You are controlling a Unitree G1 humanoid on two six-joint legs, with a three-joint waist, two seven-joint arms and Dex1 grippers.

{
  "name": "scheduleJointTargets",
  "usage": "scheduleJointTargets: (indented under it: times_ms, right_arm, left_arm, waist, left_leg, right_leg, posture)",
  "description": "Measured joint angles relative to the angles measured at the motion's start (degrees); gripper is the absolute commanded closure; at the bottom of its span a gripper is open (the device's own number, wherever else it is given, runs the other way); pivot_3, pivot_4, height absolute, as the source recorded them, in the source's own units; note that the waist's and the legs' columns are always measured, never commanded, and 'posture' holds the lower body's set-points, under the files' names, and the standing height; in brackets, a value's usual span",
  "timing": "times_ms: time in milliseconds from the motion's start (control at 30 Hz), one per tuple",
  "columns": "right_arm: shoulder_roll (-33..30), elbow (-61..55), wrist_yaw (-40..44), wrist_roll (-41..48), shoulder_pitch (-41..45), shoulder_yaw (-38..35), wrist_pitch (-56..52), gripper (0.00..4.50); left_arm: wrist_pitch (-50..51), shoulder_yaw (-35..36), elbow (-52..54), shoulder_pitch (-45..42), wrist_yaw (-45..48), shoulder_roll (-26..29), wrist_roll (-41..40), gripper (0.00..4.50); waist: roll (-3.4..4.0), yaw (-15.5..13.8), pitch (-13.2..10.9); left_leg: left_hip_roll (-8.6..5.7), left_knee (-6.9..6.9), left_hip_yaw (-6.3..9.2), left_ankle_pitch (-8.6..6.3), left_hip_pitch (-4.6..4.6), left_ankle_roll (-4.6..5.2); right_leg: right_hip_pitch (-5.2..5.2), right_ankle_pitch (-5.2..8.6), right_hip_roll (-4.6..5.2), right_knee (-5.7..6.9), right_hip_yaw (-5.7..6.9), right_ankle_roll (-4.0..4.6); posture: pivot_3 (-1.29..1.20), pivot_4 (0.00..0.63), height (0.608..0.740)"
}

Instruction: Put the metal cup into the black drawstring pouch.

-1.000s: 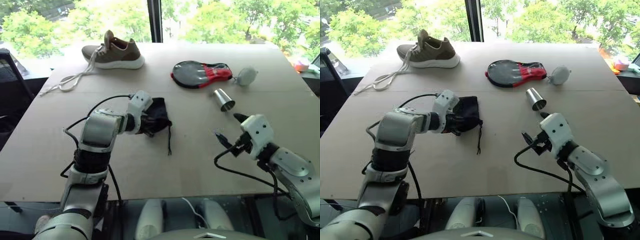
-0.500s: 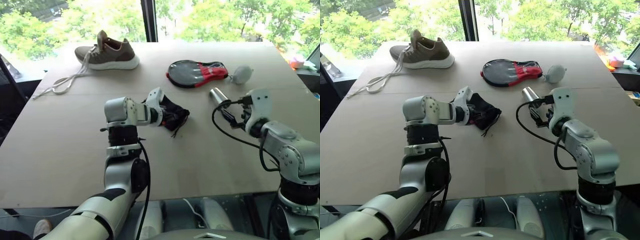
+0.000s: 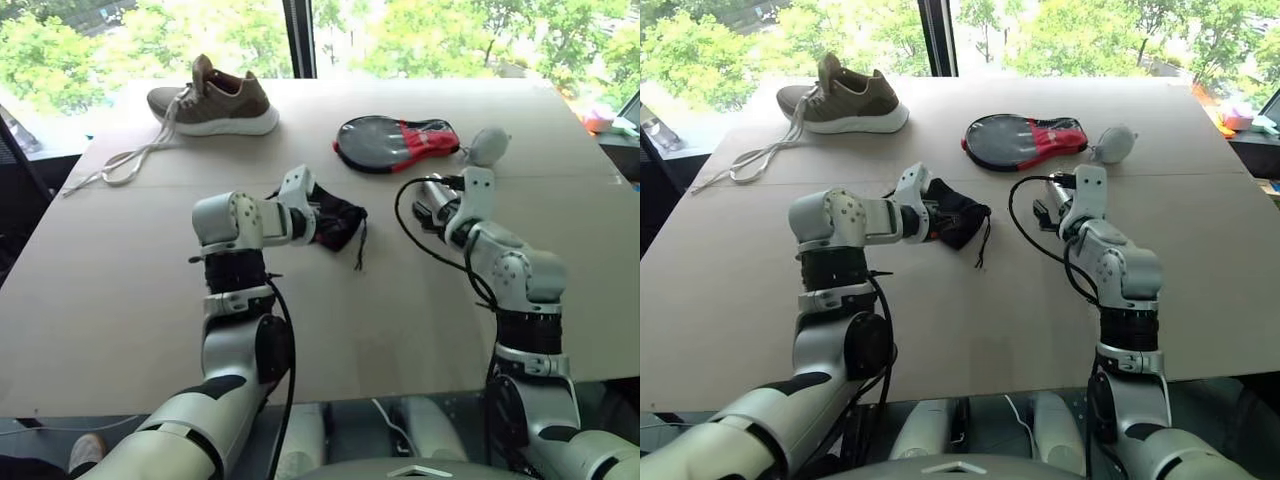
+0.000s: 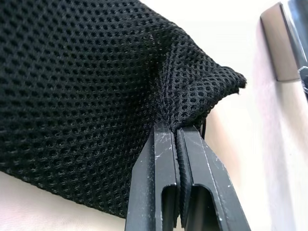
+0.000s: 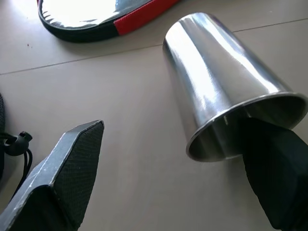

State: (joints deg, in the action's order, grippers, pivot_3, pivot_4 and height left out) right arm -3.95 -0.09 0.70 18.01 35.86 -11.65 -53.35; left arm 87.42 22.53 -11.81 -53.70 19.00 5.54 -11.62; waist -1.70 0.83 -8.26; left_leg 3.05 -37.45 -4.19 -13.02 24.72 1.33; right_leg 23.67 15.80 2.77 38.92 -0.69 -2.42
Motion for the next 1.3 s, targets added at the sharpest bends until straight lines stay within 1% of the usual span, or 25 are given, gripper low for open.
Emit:
scheduleJointTargets:
  times_ms: [67,167,200,267,300,333,400,467,533,567,733,867,967,1000,1167,1300]
  right_arm:
    - [-0.02,2.5,0.3,-0.08,1.04,-0.19,3.15,0.9]
    - [0.02,6.25,2.6,-0.31,1.47,0.13,10.12,2.36]
    - [0.08,7.41,2.94,-0.37,1.63,0.24,11.53,2.75]
    - [0.0,10.63,3.77,-1.47,1.82,1.1,15.4,3.83]
    - [-0.11,12.34,4.45,-2.08,1.82,1.88,17.3,4.22]
    - [-0.2,13.39,5.14,-2.55,1.8,2.55,18.91,4.44]
    - [-0.45,14.23,6.06,-3.12,1.75,3.17,20.81,4.44]
    - [-1.88,13.75,8.81,-3.56,0.92,4.74,23.01,4.44]
    - [-3.96,8.6,13.99,-2.86,-2.5,7.12,23.93,4.44]
    - [-4.4,6.88,15.3,-2.47,-3.56,7.67,23.73,4.44]
    - [-7.69,-10.34,23.43,1.77,-11.54,13.46,19.88,4.44]
    - [-7.23,-14.8,27.86,3.5,-13.97,18.81,19.78,4.44]
    - [-5.14,-13.66,29.57,3.75,-14.12,21.83,20.57,4.44]
    - [-4.68,-11.37,30.19,3.24,-13.83,22.23,21.88,4.44]
    - [-4.46,-4.77,31.42,1.18,-13.06,22.98,25.3,4.44]
    - [-4.39,-0.61,32.13,-0.04,-12.85,23.1,27.35,4.44]
  left_arm:
    - [0.35,0.01,0.75,0.06,-0.6,0.18,-0.5,4.5]
    - [1.06,0.02,1.74,0.45,-1.17,0.4,-1.29,4.5]
    - [1.17,0.01,1.99,0.67,-1.38,0.58,-1.5,4.5]
    - [1.75,-0.02,2.12,0.84,-1.76,1.07,-1.85,4.5]
    - [2.06,-0.04,2.13,0.86,-1.77,1.41,-2.13,4.5]
    - [2.21,-0.08,2.14,0.86,-1.77,1.63,-2.22,4.5]
    - [2.21,-0.16,2.14,0.85,-1.77,1.85,-2.53,4.5]
    - [1.87,-0.85,2.11,0.84,-1.63,2.29,-3.3,4.5]
    - [0.95,-0.67,1.74,0.69,-1.65,2.76,-3.91,4.5]
    - [0.88,-0.42,1.33,0.48,-1.77,2.85,-4.03,4.5]
    - [0.88,1.61,-1.43,-0.73,-1.96,2.75,-5.43,4.5]
    - [0.88,1.41,-1.87,-1.7,-1.55,3.04,-6.74,4.5]
    - [1.01,0.17,-1.43,-1.9,-0.47,3.98,-8.43,4.5]
    - [1.22,0.07,-0.81,-1.92,-0.21,4.9,-9.01,4.5]
    - [2.86,0.13,1.9,-1.81,0.59,6.02,-10.66,4.5]
    - [4.78,-0.32,5.08,-1.14,1.71,5.69,-14.22,4.5]
  waist:
    - [0.0,0.05,0.0]
    - [0.0,0.13,0.0]
    - [0.0,0.14,0.0]
    - [0.01,0.19,0.0]
    - [0.01,0.2,-0.01]
    - [0.02,0.21,-0.01]
    - [0.02,0.2,-0.01]
    - [0.02,0.09,-0.02]
    - [0.03,-0.03,-0.02]
    - [0.03,0.02,-0.02]
    - [0.06,0.16,-0.04]
    - [0.06,0.18,-0.04]
    - [0.06,0.11,-0.04]
    - [0.06,0.06,-0.05]
    - [0.06,-0.05,-0.05]
    - [0.06,-0.02,-0.05]
  left_leg:
    - [0.0,0.01,0.0,0.0,-0.01,-0.01]
    - [-0.01,0.01,0.0,0.01,-0.02,-0.01]
    - [0.0,0.01,0.0,0.01,-0.02,-0.02]
    - [0.0,0.02,0.0,0.01,-0.02,-0.02]
    - [0.0,0.02,-0.01,0.01,-0.02,-0.03]
    - [0.0,0.02,0.0,0.02,-0.02,-0.03]
    - [0.01,0.02,0.0,0.02,-0.02,-0.04]
    - [0.01,0.02,0.0,0.02,0.0,-0.04]
    - [0.01,0.03,0.01,0.01,0.02,-0.05]
    - [0.0,0.03,0.0,0.01,0.02,-0.05]
    - [0.01,0.04,0.02,0.01,-0.01,-0.05]
    - [0.01,0.02,0.05,0.02,-0.03,-0.05]
    - [0.0,0.0,0.05,0.02,-0.02,-0.05]
    - [-0.01,-0.01,0.05,0.02,-0.01,-0.05]
    - [-0.01,-0.02,0.07,0.02,0.01,-0.05]
    - [0.0,-0.02,0.05,0.02,-0.01,-0.05]
  right_leg:
    - [0.0,0.0,0.0,0.0,0.0,0.0]
    - [0.0,0.0,-0.01,0.0,0.0,0.0]
    - [0.0,0.0,-0.01,0.0,-0.01,0.0]
    - [0.0,0.0,-0.01,0.01,-0.01,0.0]
    - [0.0,0.0,-0.01,0.01,-0.01,0.0]
    - [0.0,0.0,-0.01,0.01,0.0,0.0]
    - [0.0,0.0,-0.01,0.01,0.0,0.0]
    - [0.0,0.0,0.0,-0.01,0.01,0.0]
    - [0.0,0.0,0.01,-0.04,0.02,0.0]
    - [0.0,0.0,0.01,-0.04,0.0,0.0]
    - [0.01,0.0,-0.05,-0.02,0.0,0.0]
    - [0.0,0.0,-0.08,0.02,0.03,0.0]
    - [0.0,0.0,-0.07,0.02,0.03,0.0]
    - [-0.01,0.0,-0.06,0.01,0.02,0.0]
    - [-0.01,0.0,-0.05,0.0,0.05,0.0]
    - [-0.01,0.0,-0.04,0.01,0.02,0.0]
  posture:
    - [0.0,0.15,0.74]
    - [0.0,0.15,0.74]
    - [0.0,0.15,0.74]
    - [0.0,0.15,0.74]
    - [0.0,0.15,0.74]
    - [0.0,0.15,0.74]
    - [0.0,0.15,0.74]
    - [0.0,0.15,0.74]
    - [0.0,0.15,0.74]
    - [0.0,0.15,0.74]
    - [0.0,0.15,0.74]
    - [0.0,0.15,0.74]
    - [0.0,0.15,0.74]
    - [0.0,0.15,0.74]
    - [0.0,0.15,0.74]
    - [0.0,0.15,0.74]
